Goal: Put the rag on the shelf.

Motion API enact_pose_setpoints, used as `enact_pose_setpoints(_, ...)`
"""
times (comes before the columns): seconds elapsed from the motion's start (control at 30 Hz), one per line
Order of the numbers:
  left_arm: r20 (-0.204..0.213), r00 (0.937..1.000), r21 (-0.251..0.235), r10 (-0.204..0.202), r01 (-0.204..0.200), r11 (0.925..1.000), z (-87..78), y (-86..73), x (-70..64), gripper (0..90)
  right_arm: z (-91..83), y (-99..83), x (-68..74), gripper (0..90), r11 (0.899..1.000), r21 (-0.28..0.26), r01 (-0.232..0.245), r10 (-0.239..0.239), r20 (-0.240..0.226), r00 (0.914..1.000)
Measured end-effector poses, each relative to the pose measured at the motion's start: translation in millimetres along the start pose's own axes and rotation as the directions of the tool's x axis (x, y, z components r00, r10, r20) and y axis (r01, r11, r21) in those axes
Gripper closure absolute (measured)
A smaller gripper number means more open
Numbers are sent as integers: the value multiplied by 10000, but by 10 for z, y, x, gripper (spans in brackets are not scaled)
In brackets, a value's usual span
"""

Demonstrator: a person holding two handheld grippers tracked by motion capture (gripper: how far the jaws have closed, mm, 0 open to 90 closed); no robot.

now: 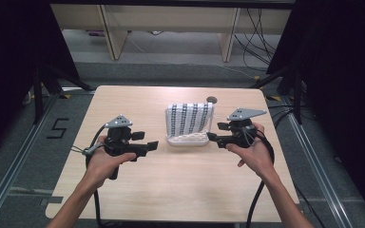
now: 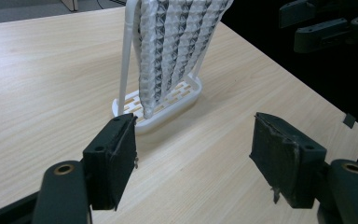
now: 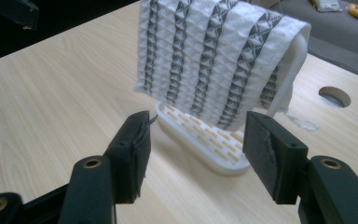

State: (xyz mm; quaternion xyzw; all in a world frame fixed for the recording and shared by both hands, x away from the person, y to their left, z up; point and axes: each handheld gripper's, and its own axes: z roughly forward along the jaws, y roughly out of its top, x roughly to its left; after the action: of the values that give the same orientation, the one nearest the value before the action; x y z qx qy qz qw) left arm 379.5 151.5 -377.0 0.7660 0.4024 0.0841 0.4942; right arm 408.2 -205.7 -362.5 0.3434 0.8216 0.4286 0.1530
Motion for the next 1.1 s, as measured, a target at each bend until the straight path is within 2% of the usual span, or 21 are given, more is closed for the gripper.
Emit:
enact_pose_setpoints(0.07, 16, 10000, -10, 14, -14, 10000, -2, -27, 6, 300, -4, -31, 12, 421, 10000, 33, -41, 40, 74, 10000)
enact_pose_setpoints(0.1, 60, 10000, -7, -27, 27, 10000, -2, -40, 10, 300, 12, -48, 21, 420, 9999, -51, -103, 102, -64, 9999)
enact_pose_setpoints(0.13, 33, 10000, 2, -37, 37, 10000, -4, -57, 11, 300, 4, -62, 26, 419, 9999, 77, -116, 116, -48, 9999)
enact_pose_setpoints(0.27, 92, 9999, -5, -80, 80, 10000, -10, -102, 14, 300, 4, -118, 34, 414, 9999, 71, -91, 91, -85, 9999)
enact_pose_setpoints(0.33, 122, 9999, 4, -40, 40, 10000, -12, -122, 12, 300, 15, -138, 52, 413, 9997, -12, -234, 234, -84, 9997)
enact_pose_setpoints(0.37, 122, 9999, -6, -37, 37, 10000, -12, -129, 10, 300, 10, -143, 45, 413, 9999, 61, -103, 104, -158, 9998)
enact_pose_setpoints(0.4, 143, 9999, 22, -36, 36, 10000, -14, -139, 7, 299, 7, -150, 59, 412, 9996, 102, -251, 252, -163, 9995)
enact_pose_setpoints(0.43, 145, 9999, 14, -27, 27, 10000, -13, -151, 3, 293, 10, -158, 54, 410, 9999, 29, -150, 150, -112, 9998)
enact_pose_setpoints(0.47, 84, 10000, 52, -30, 30, 10000, -14, -167, -6, 285, 9, -165, 71, 409, 9996, 122, -254, 257, -211, 9994)
enact_pose_setpoints(0.53, 59, 10000, 129, -7, 6, 9999, -11, -192, -12, 268, 15, -181, 61, 404, 10000, 12, 56, -56, -170, 9998)
enact_pose_setpoints(0.57, 66, 10000, 179, 44, -45, 9998, -12, -201, -9, 258, 28, -198, 87, 398, 9997, 5, -257, 257, -358, 9990)
enact_pose_setpoints(0.6, 130, 9999, 170, 22, -24, 9999, -8, -217, -9, 252, 21, -201, 77, 392, 9999, 66, -90, 92, -284, 9996)
enact_pose_setpoints(0.63, 42, 10000, 167, 45, -46, 9999, -10, -227, -13, 240, 17, -216, 95, 383, 9997, 68, -249, 250, -218, 9994)
enact_pose_setpoints(0.7, 55, 10000, 225, 65, -67, 9997, -7, -253, -10, 229, 32, -231, 83, 371, 9998, 23, -172, 173, -493, 9986)
enact_pose_setpoints(0.73, 96, 9999, 241, 55, -57, 9997, -5, -266, -7, 226, 19, -242, 101, 365, 9994, 86, -322, 324, -312, 9990)
enact_pose_setpoints(0.8, -31, 10000, 284, 46, -45, 9996, -5, -293, -5, 225, 16, -260, 101, 353, 9998, 37, -190, 191, -280, 9994)
enact_pose_setpoints(0.83, -6, 10000, 255, 69, -69, 9997, -2, -303, -1, 224, 15, -276, 129, 350, 9988, 10, -487, 487, -255, 9985)
enact_pose_setpoints(0.87, -36, 9999, 267, 100, -99, 9996, -2, -314, 0, 224, 15, -282, 113, 349, 9997, -32, -235, 234, -255, 9994)
enact_pose_setpoints(0.93, -114, 9999, 292, 124, -121, 9995, -6, -336, -2, 224, 17, -305, 123, 346, 9991, -109, -406, 401, -430, 9983)
enact_pose_setpoints(0.97, -83, 9999, 324, 133, -130, 9994, -9, -344, -1, 224, 8, -318, 130, 345, 9993, -54, -361, 359, -259, 9990)
enact_pose_setpoints(1.1, -70, 9997, 357, 225, -222, 9991, -20, -382, -8, 219, 26, -380, 164, 342, 9987, -146, -486, 478, -486, 9977)
